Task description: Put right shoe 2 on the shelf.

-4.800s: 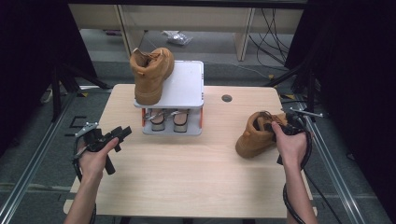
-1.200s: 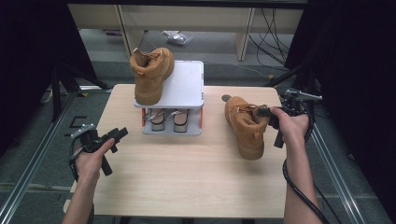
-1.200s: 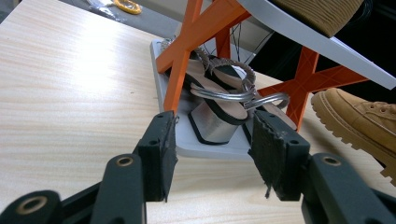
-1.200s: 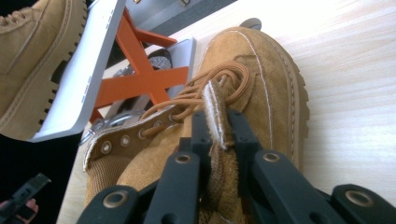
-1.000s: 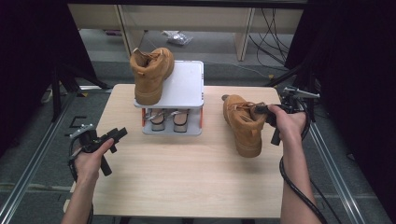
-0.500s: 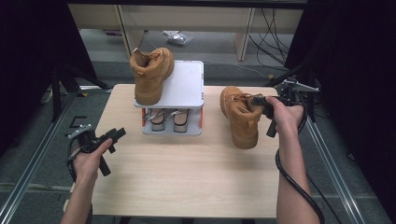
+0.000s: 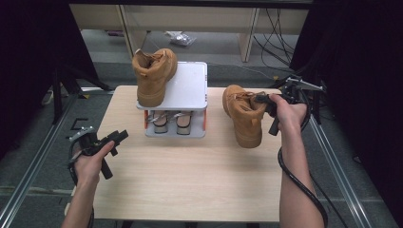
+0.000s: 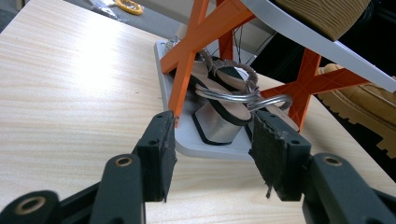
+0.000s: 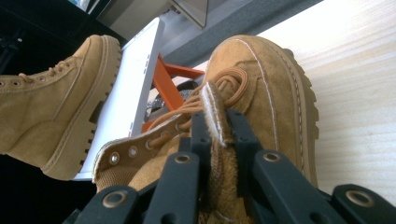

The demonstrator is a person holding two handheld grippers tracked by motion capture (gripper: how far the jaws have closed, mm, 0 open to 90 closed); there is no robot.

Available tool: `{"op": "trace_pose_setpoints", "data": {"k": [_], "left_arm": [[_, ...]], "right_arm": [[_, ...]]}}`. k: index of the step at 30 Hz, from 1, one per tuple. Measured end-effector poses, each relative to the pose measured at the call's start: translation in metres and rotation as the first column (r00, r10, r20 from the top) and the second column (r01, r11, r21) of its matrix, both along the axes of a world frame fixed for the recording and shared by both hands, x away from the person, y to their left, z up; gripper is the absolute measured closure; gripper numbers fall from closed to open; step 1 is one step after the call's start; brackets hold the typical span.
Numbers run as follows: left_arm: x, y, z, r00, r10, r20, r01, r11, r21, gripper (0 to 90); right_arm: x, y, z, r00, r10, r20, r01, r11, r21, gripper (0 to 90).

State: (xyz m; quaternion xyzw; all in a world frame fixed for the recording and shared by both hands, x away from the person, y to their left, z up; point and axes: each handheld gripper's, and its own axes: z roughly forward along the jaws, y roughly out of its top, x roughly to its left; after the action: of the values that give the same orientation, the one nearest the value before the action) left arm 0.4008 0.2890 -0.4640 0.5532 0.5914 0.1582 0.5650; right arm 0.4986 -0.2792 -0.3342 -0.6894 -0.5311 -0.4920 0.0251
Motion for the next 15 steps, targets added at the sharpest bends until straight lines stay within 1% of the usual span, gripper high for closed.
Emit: {"op": "trace_pose_setpoints", "data": {"k": [2,3,4,6,7,9,10,11,12,14,15], "left_arm": [[0.0,0.0,0.0,1.0,-0.001,0.0,0.001,1.0,0.0,49.0],[0.0,0.0,0.0,1.0,0.0,0.0,0.0,1.0,0.0,49.0],[0.0,0.0,0.0,1.0,0.0,0.0,0.0,1.0,0.001,49.0],[0.0,0.0,0.0,1.0,0.0,0.001,0.0,1.0,-0.001,49.0],[0.0,0.0,0.0,1.0,0.001,0.001,-0.001,1.0,-0.001,49.0],[0.0,0.0,0.0,1.0,0.001,0.002,-0.001,1.0,-0.002,49.0],[0.0,0.0,0.0,1.0,0.004,0.0,-0.004,1.0,-0.004,49.0],[0.0,0.0,0.0,1.0,0.003,0.0,-0.003,1.0,-0.003,49.0],[0.0,0.001,0.0,1.0,0.003,-0.001,-0.003,1.0,-0.003,49.0],[0.0,0.001,0.0,1.0,0.004,0.0,-0.004,1.0,-0.001,49.0],[0.0,0.001,0.0,1.0,0.005,0.001,-0.005,1.0,-0.003,49.0]], "right_arm": [[0.001,0.0,0.001,1.0,-0.001,0.001,0.001,1.0,-0.009,84.1],[0.002,0.001,0.002,1.0,-0.002,-0.002,0.002,1.0,-0.004,84.1],[0.002,0.001,0.002,1.0,0.0,0.007,0.0,1.0,0.006,84.1],[0.004,0.002,0.003,1.0,-0.007,0.002,0.007,1.0,0.006,84.1],[0.004,0.002,0.004,1.0,-0.007,0.005,0.007,1.0,0.004,84.1],[0.006,0.002,0.005,0.9998,-0.003,0.02,0.002,0.9999,0.017,84.1],[0.007,0.003,0.006,0.9998,-0.008,0.02,0.008,0.9998,0.019,84.1],[0.008,0.002,0.006,0.9993,-0.007,0.037,0.007,1.0,0.001,84.1],[0.008,0.002,0.007,0.9992,-0.002,0.039,0.001,1.0,0.008,84.1],[0.009,0.003,0.009,0.999,-0.009,0.043,0.009,1.0,0.002,84.0],[0.01,0.004,0.011,0.9993,-0.006,0.036,0.006,0.9999,0.016,84.0]]}}
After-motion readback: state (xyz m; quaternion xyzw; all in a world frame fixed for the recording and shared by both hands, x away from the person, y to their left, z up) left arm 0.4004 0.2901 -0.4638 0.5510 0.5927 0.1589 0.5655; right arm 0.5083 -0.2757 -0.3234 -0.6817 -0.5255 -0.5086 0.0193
